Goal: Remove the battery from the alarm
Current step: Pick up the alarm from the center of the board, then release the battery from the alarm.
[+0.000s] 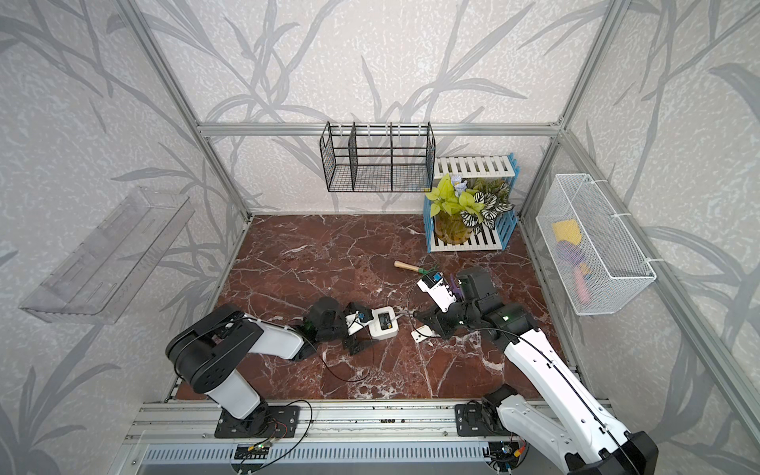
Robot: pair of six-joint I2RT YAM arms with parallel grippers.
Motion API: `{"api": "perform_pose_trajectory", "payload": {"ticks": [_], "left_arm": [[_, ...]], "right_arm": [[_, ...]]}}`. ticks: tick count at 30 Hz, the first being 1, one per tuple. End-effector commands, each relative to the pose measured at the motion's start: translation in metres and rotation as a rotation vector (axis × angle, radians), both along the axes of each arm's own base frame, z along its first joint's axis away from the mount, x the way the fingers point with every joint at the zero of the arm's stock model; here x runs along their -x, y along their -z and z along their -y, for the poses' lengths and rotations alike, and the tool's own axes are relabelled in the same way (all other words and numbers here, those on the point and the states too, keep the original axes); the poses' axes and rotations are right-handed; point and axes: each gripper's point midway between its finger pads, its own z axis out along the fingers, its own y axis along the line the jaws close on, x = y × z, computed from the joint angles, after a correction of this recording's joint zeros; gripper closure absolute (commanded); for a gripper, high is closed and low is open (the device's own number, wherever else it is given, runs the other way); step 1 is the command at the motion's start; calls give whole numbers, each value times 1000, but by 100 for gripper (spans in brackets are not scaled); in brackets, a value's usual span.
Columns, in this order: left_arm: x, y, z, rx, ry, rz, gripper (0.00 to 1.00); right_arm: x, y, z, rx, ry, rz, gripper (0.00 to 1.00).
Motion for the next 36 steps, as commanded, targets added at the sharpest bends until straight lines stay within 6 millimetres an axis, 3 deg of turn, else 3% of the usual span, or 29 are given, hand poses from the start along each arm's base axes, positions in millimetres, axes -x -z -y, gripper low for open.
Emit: {"api": "perform_pose_trajectory", "payload": {"ticks": [1,7,10,12,17,22,31,36], "left_arm": [[-9,-11,12,66,7,14,0],[-10,-15,13,101,-18,30,11],[-5,-16,12,104,-11,40,28],[-2,-18,11,93,-8,59,34],[-5,-33,6,29,-33,215,35],[-8,-46,-1,-42,-43,330,42],[-1,-42,4,-79,-1,349,47],[2,-38,5,-90,8,342,50]], "right_arm": [[7,7,-5,16,-35,-16,100],[18,28,-2,163,-103,30,100],[19,31,6,214,-141,111,100],[20,26,6,226,-195,181,100],[26,18,-4,221,-293,245,100],[29,26,-9,321,-357,338,100],[10,38,-13,446,-344,393,100],[6,47,-25,448,-355,380,100]]}}
